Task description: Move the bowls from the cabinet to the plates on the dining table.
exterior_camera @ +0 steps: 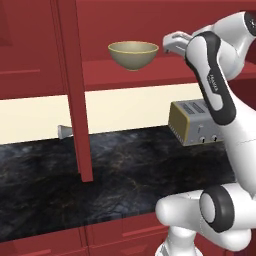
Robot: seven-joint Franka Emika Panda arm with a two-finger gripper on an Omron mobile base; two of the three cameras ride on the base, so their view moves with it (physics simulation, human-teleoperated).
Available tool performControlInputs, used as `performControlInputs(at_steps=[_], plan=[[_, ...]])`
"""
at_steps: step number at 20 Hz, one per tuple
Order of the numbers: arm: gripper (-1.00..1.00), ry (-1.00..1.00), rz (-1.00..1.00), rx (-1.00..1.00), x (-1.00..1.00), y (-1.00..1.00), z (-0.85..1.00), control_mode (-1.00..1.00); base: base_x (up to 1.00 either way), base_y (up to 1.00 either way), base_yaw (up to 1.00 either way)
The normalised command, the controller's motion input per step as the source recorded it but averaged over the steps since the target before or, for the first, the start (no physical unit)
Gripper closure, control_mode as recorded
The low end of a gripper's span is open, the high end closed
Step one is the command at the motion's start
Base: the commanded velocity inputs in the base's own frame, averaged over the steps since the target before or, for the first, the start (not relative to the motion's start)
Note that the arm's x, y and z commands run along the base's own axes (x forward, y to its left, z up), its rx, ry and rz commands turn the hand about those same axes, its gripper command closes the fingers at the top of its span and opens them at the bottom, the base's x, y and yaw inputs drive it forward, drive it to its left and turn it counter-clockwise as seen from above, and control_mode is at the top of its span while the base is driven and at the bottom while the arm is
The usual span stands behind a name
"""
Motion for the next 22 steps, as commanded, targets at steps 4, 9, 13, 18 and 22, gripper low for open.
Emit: performControlInputs(at_steps=[4,9,13,18,22], plan=[[-1.00,0.00,0.00,0.00,0.47,0.20,-0.09,-1.00,0.00,0.00,0.00],[-1.00,0.02,0.00,0.00,0.44,0.10,-0.01,-1.00,0.00,0.00,0.00],[-1.00,0.01,0.00,0.00,0.31,0.00,0.00,-1.00,0.00,0.00,0.00],[-1.00,0.00,0.00,0.00,0.25,0.00,-0.03,-1.00,0.00,0.00,0.00],[-1.00,0.00,-0.01,0.00,0.22,0.03,-0.08,-1.00,0.00,0.00,0.00]])
